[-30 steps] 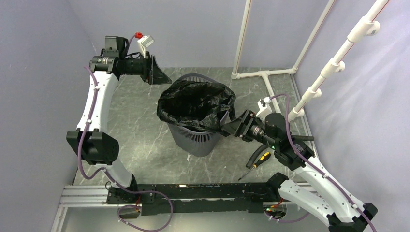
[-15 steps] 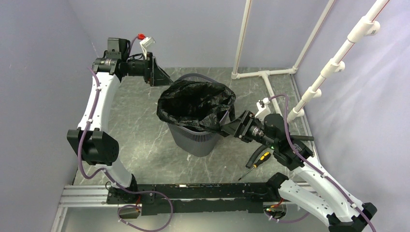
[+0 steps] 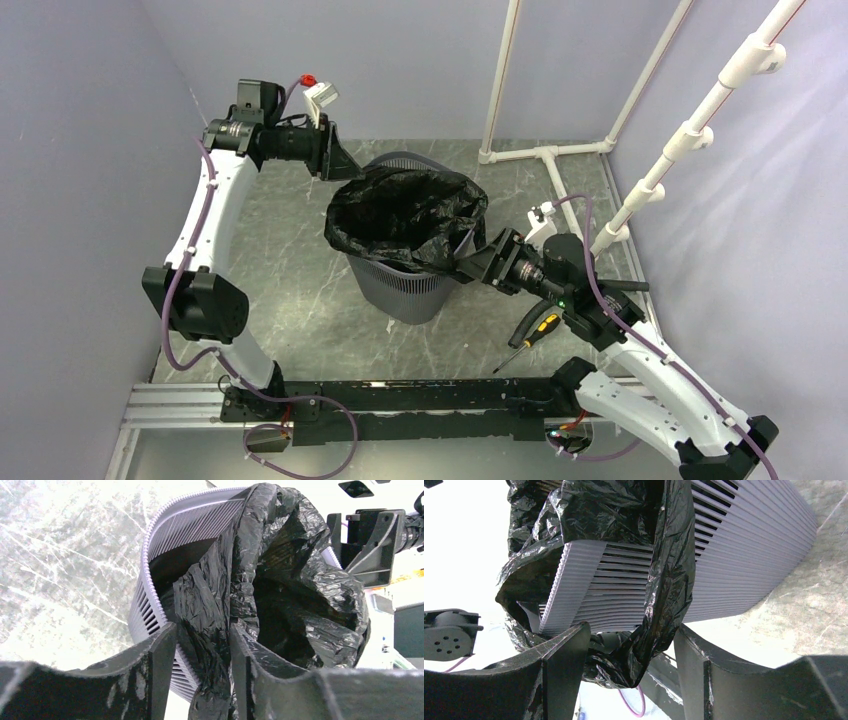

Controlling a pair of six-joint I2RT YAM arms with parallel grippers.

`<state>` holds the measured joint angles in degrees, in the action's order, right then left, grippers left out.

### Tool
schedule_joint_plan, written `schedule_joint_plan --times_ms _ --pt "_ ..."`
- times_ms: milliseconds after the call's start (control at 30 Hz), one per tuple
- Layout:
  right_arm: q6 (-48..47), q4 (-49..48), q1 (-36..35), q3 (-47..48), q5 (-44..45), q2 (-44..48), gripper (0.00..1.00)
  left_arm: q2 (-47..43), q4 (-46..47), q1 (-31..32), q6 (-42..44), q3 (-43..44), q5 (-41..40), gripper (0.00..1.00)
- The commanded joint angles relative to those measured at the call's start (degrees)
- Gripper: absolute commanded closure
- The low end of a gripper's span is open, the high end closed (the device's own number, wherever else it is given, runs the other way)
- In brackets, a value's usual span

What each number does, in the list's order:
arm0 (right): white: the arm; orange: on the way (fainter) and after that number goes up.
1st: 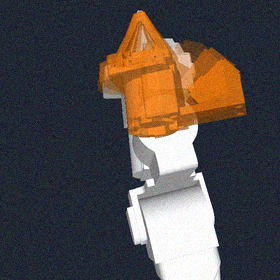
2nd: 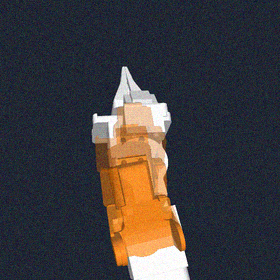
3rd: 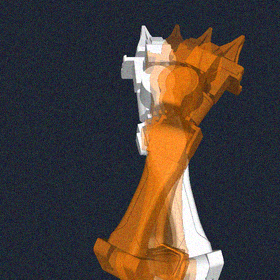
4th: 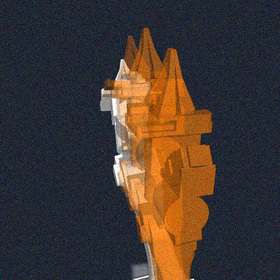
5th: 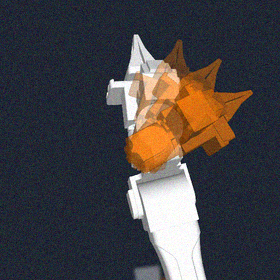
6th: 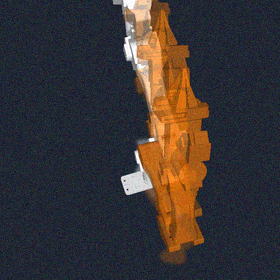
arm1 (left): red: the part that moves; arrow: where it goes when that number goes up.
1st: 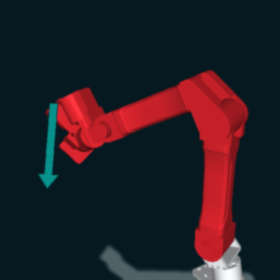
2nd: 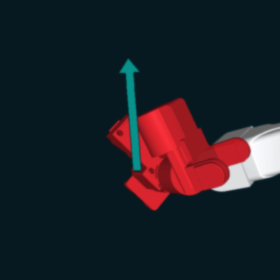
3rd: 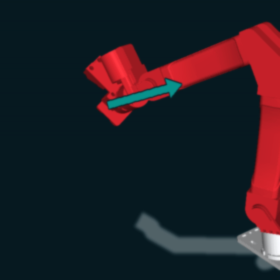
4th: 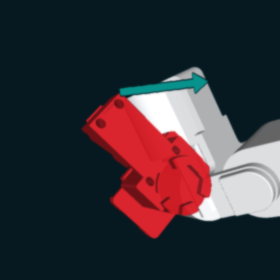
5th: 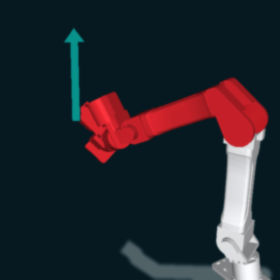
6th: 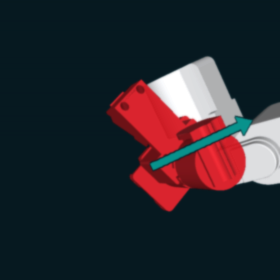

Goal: Put the trash bags into the trash bin

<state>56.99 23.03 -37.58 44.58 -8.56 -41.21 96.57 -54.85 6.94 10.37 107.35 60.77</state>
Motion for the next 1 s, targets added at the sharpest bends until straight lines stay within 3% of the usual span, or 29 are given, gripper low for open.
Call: schedule_joint_plan --times_ms 0,267,567,633,767,967 --pt "-0.21 -1.81 -0.03 -0.01 -0.14 0.78 0.34 -2.36 5.07 0.18 -1.79 -1.39 -0.48 0.55" --pt "-0.48 -0.93 -0.03 0.16 0.28 1.12 0.34 -0.51 4.54 0.18 -2.07 -1.45 0.22 0.77" --pt "-0.87 -1.39 -0.03 -0.37 -0.20 0.89 0.38 -0.43 12.63 0.18 -7.68 -8.28 0.24 0.93" --pt "-1.14 -1.47 -0.03 -0.37 -0.52 0.72 0.43 -0.49 14.00 0.18 -8.49 -10.24 0.47 0.95" --pt "-2.00 -1.43 -0.03 -0.37 -1.32 -0.01 0.62 -2.00 17.58 0.18 -9.95 -14.36 0.44 0.96" --pt "-3.44 -0.37 -0.03 -0.20 -2.52 -2.99 0.76 -3.79 20.59 0.11 -13.65 -18.58 -1.10 0.96"
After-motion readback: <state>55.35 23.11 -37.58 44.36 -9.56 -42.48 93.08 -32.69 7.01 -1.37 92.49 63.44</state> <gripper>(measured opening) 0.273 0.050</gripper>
